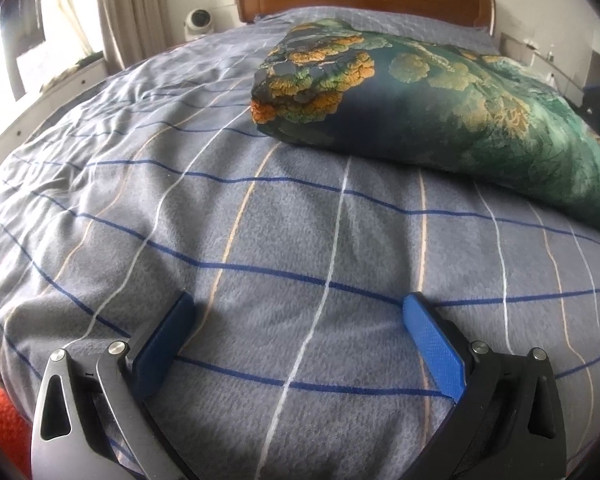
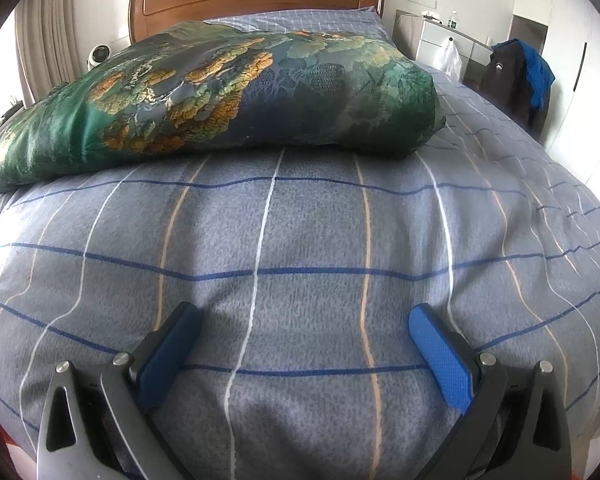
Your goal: Fold large clothes
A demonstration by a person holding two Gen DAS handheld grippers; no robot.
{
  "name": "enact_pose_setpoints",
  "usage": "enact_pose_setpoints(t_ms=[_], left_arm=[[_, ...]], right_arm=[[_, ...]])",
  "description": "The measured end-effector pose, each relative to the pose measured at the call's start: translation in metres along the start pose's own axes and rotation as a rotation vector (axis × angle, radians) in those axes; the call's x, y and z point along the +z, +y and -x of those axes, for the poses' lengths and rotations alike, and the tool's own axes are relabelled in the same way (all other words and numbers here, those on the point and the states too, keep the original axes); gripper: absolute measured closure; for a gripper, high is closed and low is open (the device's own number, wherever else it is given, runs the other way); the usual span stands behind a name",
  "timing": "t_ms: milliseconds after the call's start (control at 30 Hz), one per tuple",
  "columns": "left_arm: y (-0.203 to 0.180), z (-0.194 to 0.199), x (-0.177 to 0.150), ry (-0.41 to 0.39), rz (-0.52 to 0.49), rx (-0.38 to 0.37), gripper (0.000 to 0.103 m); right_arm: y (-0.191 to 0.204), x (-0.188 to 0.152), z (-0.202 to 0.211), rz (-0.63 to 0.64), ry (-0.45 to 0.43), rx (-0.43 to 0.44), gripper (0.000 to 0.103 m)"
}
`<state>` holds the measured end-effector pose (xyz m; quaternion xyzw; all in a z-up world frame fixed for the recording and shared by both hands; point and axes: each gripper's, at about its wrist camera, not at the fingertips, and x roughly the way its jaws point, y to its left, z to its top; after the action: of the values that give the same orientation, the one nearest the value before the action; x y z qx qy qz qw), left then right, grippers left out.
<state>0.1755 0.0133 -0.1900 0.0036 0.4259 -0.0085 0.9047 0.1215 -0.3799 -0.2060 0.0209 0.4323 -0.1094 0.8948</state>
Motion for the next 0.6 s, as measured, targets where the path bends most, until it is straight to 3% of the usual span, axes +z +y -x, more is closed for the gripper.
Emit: enact_pose_setpoints(t_ms=[333, 467, 600], left_arm=[[0.017, 0.006, 0.004, 0.028, -0.065, -0.135, 0.000], [0.017, 0.006, 0.004, 0.029, -0.070, -0.138, 0.000], [0.020, 0.004, 0.008, 0.026, -0.074, -0.145, 0.000]], right_arm=[[0.010, 0.002, -0.003, -0.037, 0.026, -0.057, 0.000], [0.008, 0.011, -0.007, -0.046, 0.087, -0.052, 0.000], [0.010, 0.014, -0.008, -0.068, 0.076, -0.074, 0.000]])
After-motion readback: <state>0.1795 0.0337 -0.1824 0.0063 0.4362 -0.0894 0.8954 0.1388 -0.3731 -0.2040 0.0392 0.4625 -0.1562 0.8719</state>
